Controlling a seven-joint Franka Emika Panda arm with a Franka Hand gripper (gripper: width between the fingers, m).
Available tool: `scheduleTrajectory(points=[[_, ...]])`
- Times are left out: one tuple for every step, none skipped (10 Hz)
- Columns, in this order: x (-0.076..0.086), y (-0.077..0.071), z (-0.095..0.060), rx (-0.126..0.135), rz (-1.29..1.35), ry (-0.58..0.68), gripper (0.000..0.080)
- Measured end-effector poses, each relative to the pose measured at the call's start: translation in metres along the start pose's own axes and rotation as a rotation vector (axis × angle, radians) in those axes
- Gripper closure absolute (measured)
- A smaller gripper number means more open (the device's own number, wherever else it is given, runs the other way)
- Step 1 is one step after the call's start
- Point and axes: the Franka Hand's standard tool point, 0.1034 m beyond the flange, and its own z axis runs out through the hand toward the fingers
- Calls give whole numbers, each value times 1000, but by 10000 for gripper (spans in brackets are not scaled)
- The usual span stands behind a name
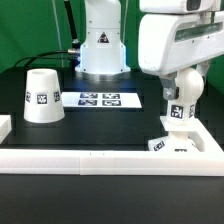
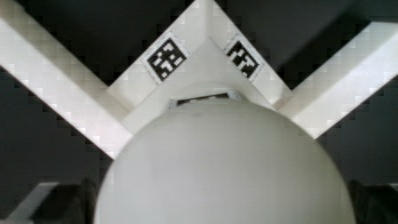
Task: Assemble lamp
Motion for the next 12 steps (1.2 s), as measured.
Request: scheduleTrajectory(points=[[0,0,0,0,3,0,223],[0,0,0,0,3,0,223],[0,0,0,0,12,0,223],[0,0,0,0,28,0,223],[0,0,0,0,29,0,223],[-1,0,0,2,82,2,223],[-1,1,0,9,218,10,223],[-1,2,0,10,315,12,223],[-1,2,0,12,410,12,222],[-1,2,0,13,508,12,222],[-1,2,0,13,594,11,222],[-1,2,0,14,685,11,222]])
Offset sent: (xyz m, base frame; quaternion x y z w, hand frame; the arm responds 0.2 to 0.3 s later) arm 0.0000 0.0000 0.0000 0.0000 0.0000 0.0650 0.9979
